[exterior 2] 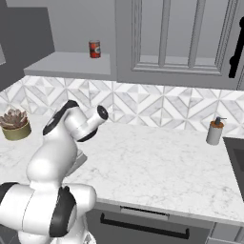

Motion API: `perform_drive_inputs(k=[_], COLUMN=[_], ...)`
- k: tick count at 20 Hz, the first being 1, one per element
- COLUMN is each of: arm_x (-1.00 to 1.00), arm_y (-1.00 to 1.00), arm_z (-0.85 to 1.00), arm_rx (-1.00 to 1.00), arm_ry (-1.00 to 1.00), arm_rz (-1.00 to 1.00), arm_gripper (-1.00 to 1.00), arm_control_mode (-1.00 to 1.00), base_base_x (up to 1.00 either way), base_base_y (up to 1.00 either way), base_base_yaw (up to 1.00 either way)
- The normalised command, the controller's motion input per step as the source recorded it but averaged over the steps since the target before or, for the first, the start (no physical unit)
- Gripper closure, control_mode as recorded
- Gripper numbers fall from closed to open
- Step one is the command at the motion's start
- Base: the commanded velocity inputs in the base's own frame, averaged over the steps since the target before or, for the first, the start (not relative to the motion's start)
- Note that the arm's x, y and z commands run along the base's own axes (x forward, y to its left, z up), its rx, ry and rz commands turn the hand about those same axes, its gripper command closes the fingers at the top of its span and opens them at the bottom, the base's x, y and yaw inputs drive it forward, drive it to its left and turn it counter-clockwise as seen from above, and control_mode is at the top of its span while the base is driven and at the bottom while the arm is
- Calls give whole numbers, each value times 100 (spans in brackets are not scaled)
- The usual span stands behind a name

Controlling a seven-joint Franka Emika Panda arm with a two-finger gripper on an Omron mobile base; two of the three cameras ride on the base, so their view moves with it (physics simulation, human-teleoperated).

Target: Pick the yogurt and place it on the digital scale for weighing, and close the cabinet.

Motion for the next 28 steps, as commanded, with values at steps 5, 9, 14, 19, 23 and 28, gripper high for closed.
perform_drive_inputs(k=[5,9,14,19,23,28], arm_x=[1,0,0,0,7,-15], arm_y=[49,0,0,0,0,0], arm_z=[-39,-43,-31,-30,-31,-27], arm_rx=[-4,2,0,0,0,0], arm_ry=[0,-2,-10,-3,0,0], arm_rz=[1,3,2,1,1,4], arm_gripper=[100,100,100,100,100,-100], arm_control_mode=[-100,-100,-100,-100,-100,-100], base_base_x=[0,0,0,0,0,0], base_base_y=[0,0,0,0,0,0], base_base_yaw=[0,0,0,0,0,0])
